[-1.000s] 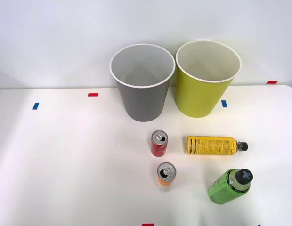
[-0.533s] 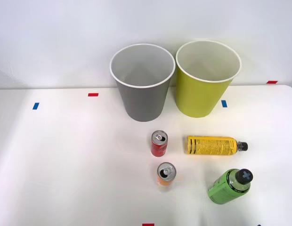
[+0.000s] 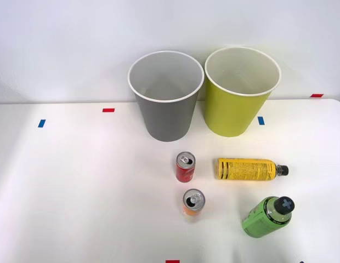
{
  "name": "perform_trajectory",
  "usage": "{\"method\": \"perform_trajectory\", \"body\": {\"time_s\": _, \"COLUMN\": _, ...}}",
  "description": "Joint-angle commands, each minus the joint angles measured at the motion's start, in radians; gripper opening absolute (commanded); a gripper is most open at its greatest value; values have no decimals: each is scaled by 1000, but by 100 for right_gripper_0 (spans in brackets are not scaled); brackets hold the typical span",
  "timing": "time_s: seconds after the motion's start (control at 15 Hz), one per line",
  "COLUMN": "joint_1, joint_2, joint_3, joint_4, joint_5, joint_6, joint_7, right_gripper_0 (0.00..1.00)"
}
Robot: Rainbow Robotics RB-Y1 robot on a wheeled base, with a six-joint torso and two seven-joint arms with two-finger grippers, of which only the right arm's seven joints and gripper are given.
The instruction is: Put cans in the gray bin, plastic bottles in the light green bin
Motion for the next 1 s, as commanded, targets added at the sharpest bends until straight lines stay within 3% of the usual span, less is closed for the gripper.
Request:
{"method": "perform_trajectory", "body": {"time_s": 0.07, "joint_1": 0, "joint_2": 0, "joint_3": 0, "joint_4": 0, "joint_5": 0, "joint_6": 0, "joint_7": 0, "right_gripper_0": 100}}
{"method": "perform_trajectory", "body": {"time_s": 0.33, "joint_1": -28, "joint_2": 6, "joint_3": -6, "joint_4": 26, "joint_5": -25, "joint_6": -18, "joint_7": -23, "right_gripper_0": 100}}
{"method": "perform_trajectory", "body": {"time_s": 0.6, "joint_1": -46, "joint_2": 5, "joint_3": 21, "joint_4": 26, "joint_5": -137, "joint_6": -109, "joint_7": -52, "right_gripper_0": 100}}
{"method": "perform_trajectory", "body": {"time_s": 1.0, "joint_1": -129, "joint_2": -58, "joint_3": 91, "joint_4": 28, "joint_5": -181, "joint_6": -109, "joint_7": -77, "right_gripper_0": 100}}
